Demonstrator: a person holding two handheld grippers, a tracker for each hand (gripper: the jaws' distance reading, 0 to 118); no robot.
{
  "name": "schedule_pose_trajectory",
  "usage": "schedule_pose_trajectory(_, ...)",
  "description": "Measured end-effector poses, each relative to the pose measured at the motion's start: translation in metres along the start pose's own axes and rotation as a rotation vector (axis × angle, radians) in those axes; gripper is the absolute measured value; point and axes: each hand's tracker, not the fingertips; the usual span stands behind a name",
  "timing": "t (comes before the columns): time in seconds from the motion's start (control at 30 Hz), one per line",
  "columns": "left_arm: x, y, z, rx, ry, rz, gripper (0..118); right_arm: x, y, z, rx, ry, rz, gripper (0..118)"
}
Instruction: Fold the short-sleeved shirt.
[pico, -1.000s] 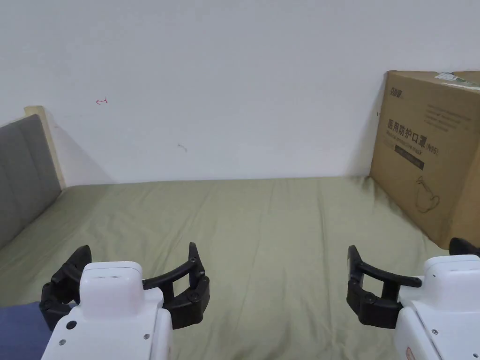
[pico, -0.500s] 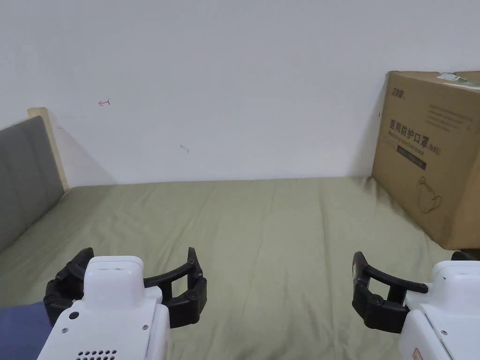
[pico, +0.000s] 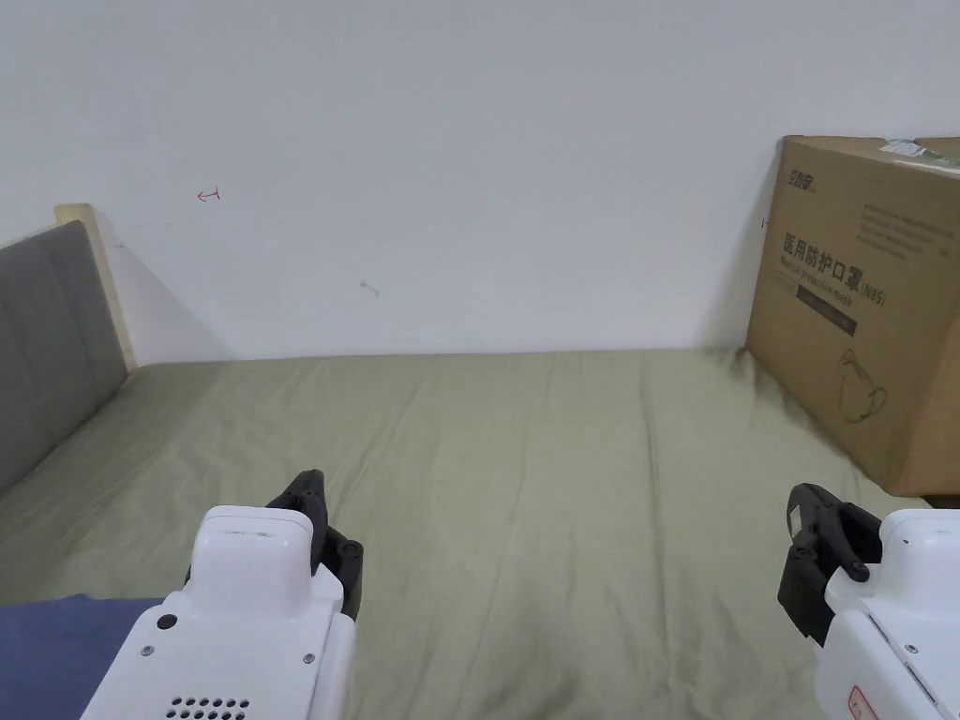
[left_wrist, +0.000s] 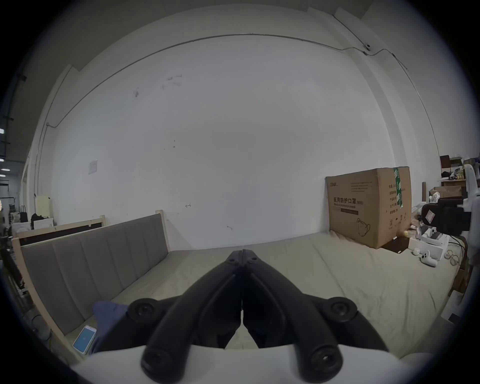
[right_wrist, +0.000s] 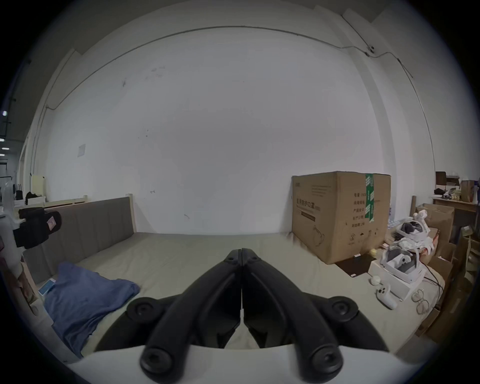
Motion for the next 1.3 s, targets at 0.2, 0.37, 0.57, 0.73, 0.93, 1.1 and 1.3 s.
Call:
schedule_pose_trajectory(0.2, -0.005, -0.004, -0.003, -0.020, -0.010, 0.034, 0, 0.001, -0.001, 0.001, 0.007, 0.002, 0.016, 0)
schedule_pose_trajectory(0.37, -0.048, -0.009, 0.017, -0.051, 0.107, 0.058, 0, -0.033, -0.003, -0.015, -0.017, 0.090, 0.028, 0)
schedule_pose_trajectory(0.57, -0.134, -0.015, 0.074, -0.090, 0.381, -0.017, 0, -0.133, -0.009, -0.029, -0.036, 0.392, 0.048, 0)
schedule_pose_trajectory(0.73, -0.164, -0.018, 0.104, -0.116, 0.483, -0.066, 0, -0.189, -0.008, -0.025, -0.024, 0.555, 0.052, 0)
schedule_pose_trajectory(0.93, -0.163, -0.024, 0.098, -0.155, 0.460, -0.017, 0, -0.188, 0.000, -0.033, -0.043, 0.558, 0.008, 0)
schedule_pose_trajectory(1.1, -0.210, -0.018, 0.031, -0.347, 0.342, 0.222, 0, -0.169, 0.005, -0.047, -0.078, 0.547, 0.019, 0)
schedule_pose_trajectory(1.3, -0.285, -0.105, -0.102, -0.879, 0.099, 0.370, 5, -0.152, -0.016, -0.078, -0.226, 0.503, 0.071, 0)
